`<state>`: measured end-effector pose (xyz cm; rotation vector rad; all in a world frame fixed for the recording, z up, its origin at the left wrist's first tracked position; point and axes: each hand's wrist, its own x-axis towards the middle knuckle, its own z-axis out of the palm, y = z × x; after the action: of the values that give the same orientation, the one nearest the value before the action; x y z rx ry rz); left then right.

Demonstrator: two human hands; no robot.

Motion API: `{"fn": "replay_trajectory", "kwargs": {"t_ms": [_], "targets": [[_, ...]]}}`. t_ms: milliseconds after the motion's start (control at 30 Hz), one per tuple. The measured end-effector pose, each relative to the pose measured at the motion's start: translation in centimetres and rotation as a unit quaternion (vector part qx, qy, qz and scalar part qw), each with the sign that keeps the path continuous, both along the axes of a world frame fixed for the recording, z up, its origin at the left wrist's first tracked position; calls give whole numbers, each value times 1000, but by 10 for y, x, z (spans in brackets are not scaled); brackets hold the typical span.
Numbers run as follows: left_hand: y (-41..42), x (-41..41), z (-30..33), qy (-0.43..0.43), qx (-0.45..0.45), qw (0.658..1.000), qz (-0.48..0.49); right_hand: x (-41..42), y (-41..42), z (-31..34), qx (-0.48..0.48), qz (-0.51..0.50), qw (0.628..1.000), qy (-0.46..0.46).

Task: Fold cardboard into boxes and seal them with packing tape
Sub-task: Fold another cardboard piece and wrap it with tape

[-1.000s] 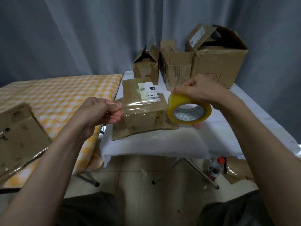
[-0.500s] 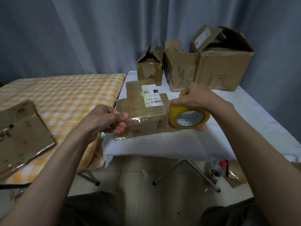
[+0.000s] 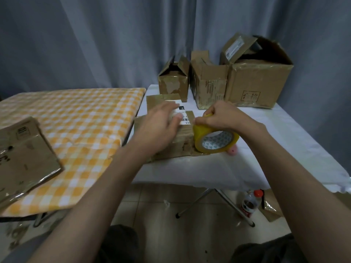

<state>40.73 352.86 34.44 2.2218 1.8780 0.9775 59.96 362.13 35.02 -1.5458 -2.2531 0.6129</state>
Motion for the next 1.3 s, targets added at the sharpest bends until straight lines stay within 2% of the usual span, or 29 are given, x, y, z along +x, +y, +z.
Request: {"fn": "replay_trajectory", "kwargs": {"t_ms": [100, 200, 400, 567, 767, 867, 933, 1033, 1133, 1233, 1300], "targets": [[19, 12, -13, 51, -97, 994, -12, -2, 2, -3, 14, -5, 1000, 1], [25, 5, -28, 73, -140, 987, 7, -1, 6, -2, 25, -6, 1000, -1], [27, -2, -38, 77, -125, 988, 48, -2, 14, 9, 47, 10, 999, -19], [26, 0, -39, 88, -120, 987, 61, -7, 23, 10, 20, 28, 997, -68], [28, 1, -36, 79, -127, 987, 57, -8, 31, 2, 16, 41, 998, -46], [29, -1, -31, 69, -124, 989, 37, -3, 30, -1, 14, 41, 999, -2], [30, -3, -26, 79, -69, 994, 4, -2, 27, -5, 30, 11, 999, 35], [31, 1, -17, 79, 2, 990, -113, 1, 19, -9, 50, -35, 990, 129], [35, 6, -14, 85, 7, 977, -195, 9, 13, -9, 96, -93, 973, 188], [39, 5, -16, 83, -3, 976, -200, 32, 7, -13, 131, -192, 965, 125], [41, 3, -17, 85, -11, 976, -202, 50, 1, -18, 60, -207, 976, 29]]}}
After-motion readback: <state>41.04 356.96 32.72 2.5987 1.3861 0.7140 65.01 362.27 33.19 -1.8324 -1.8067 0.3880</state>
